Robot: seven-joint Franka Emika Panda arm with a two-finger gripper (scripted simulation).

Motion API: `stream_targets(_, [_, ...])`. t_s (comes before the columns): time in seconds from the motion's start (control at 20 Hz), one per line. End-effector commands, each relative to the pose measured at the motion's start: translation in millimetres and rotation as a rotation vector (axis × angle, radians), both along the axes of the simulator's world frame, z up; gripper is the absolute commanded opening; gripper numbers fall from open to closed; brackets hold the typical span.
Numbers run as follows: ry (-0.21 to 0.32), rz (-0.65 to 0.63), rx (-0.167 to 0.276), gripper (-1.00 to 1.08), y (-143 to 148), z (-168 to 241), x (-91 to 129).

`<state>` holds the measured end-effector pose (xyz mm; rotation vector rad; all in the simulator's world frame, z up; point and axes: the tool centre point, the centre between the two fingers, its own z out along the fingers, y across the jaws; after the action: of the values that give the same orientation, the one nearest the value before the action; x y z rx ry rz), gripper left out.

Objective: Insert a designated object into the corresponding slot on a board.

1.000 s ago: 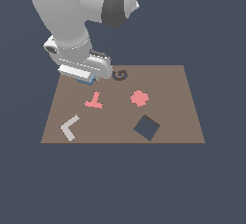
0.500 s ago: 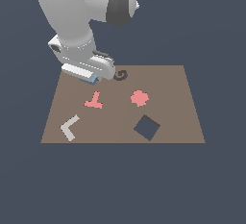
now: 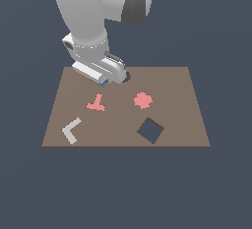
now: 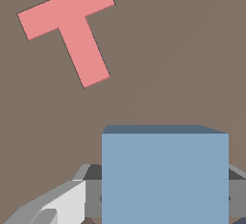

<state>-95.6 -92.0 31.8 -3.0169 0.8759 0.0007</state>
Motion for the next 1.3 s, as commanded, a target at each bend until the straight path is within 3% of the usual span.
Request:
stream_targets(0.0, [-0.001,-0.059,0.000,-1.00,10,1,0])
stream_targets(0.6, [-0.001,-0.406,0.000,-1.00,70,3,14])
stream_targets(1.25, [-0.002,-0.805,0.000,-1.00,129,5,55])
